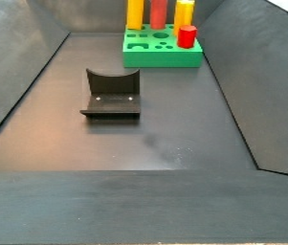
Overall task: Pick up the rectangle object. Move up. Place the rectangle object on the fixture. Regrasp the rectangle object. Move to above the board. Insert the rectangle object.
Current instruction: Insert the rectangle object.
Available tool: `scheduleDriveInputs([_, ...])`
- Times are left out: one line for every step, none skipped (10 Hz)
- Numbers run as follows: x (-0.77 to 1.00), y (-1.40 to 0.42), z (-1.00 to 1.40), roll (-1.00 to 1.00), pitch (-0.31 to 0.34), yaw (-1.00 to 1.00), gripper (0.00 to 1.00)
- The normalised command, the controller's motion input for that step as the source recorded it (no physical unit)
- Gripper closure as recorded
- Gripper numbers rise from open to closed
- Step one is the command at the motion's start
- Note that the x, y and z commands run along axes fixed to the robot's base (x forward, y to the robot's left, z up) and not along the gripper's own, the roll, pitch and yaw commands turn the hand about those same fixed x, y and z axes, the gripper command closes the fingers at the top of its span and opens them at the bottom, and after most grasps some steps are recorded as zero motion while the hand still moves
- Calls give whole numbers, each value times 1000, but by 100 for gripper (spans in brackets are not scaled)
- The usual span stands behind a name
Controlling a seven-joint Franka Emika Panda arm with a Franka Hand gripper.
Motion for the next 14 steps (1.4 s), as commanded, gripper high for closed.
scheduleDriveInputs([-74,-180,-371,119,0,206,100])
scheduleDriveInputs([-346,-131,-497,103,0,417,100])
scheduleDriveInputs([-426,0,-457,164,0,471,100])
scheduleDriveInputs([-434,126,-371,174,0,471,100])
scheduleDriveInputs([-237,269,-183,144,21,100,100])
scheduleDriveInputs([-189,177,-229,119,26,49,100])
scheduleDriveInputs([0,0,-526,204,43,63,100])
scheduleDriveInputs([197,-14,-829,211,20,46,100])
scheduleDriveInputs([329,-6,-886,183,0,40,100])
scheduleDriveInputs([569,0,-860,161,47,0,100])
scheduleDriveInputs([631,-23,-909,126,60,0,100])
scheduleDriveInputs([89,114,-57,-120,0,-83,100])
scheduleDriveInputs([0,0,0,13,0,0,100])
scheduleDriveInputs([0,0,0,0,0,0,100])
